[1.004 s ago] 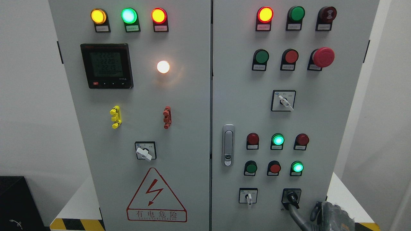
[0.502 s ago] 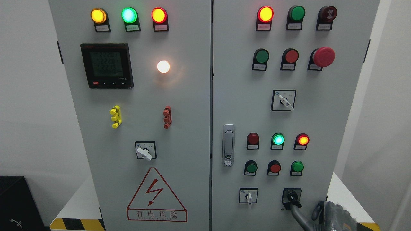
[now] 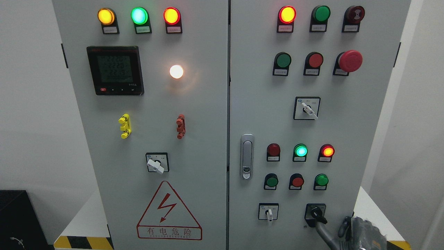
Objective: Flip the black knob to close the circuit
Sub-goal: 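Twist the black knob with the right hand to its other position, then release the black knob and pull the right hand down away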
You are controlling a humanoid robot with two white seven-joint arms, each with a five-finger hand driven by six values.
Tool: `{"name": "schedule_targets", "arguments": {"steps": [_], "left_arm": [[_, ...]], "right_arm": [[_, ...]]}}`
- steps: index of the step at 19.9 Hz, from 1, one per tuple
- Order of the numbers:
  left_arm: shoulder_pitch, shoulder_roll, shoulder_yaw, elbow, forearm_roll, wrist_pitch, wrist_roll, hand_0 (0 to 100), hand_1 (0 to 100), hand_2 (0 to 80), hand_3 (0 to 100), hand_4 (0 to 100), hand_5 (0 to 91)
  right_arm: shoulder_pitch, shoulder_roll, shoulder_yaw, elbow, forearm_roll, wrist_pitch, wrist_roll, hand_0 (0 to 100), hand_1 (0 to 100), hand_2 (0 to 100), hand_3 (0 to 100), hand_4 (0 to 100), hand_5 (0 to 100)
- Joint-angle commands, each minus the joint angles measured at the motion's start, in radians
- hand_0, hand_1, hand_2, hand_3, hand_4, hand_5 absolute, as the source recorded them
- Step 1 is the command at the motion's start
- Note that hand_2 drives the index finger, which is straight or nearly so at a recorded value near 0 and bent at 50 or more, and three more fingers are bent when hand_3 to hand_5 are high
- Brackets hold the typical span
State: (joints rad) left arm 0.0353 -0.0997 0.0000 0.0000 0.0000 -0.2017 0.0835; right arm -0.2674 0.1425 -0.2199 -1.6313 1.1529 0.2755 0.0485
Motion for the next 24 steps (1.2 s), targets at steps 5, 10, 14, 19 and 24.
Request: {"name": "schedule_targets", "arguments": {"steps": [5, 10, 14, 19, 24], "left_arm": [[0.0, 0.0, -0.02, 0.021, -0.02, -0.001, -0.001, 12, 56, 0.0, 0, 0, 0.0], [0.0, 0.0, -0.02, 0.021, -0.021, 0.001, -0.001, 12, 56, 0.0, 0, 0, 0.0], [0.0, 0.0, -0.021, 0.021, -0.021, 0.001, -0.001, 12, 56, 0.0, 0, 0, 0.0], [0.0, 0.0, -0.021, 0.021, -0.021, 0.001, -0.001, 12, 56, 0.0, 0, 0, 0.0], [0.0, 0.0, -0.021, 0.021, -0.02, -0.001, -0.001, 12, 56, 0.0, 0, 0, 0.0]], "right_arm": [[0.002, 0.0, -0.006, -0.01, -0.004, -0.002, -0.002, 0, 16, 79, 98, 80, 80], [0.008, -0.001, 0.005, -0.018, -0.013, -0.004, -0.006, 0, 16, 79, 98, 80, 79], [0.022, -0.001, 0.011, -0.024, -0.016, -0.016, -0.007, 0, 17, 79, 98, 80, 80], [0.036, -0.001, 0.03, -0.025, -0.016, -0.036, -0.009, 0, 17, 79, 98, 80, 79], [0.039, -0.001, 0.059, -0.021, -0.01, -0.058, -0.004, 0, 17, 79, 98, 80, 79]]}}
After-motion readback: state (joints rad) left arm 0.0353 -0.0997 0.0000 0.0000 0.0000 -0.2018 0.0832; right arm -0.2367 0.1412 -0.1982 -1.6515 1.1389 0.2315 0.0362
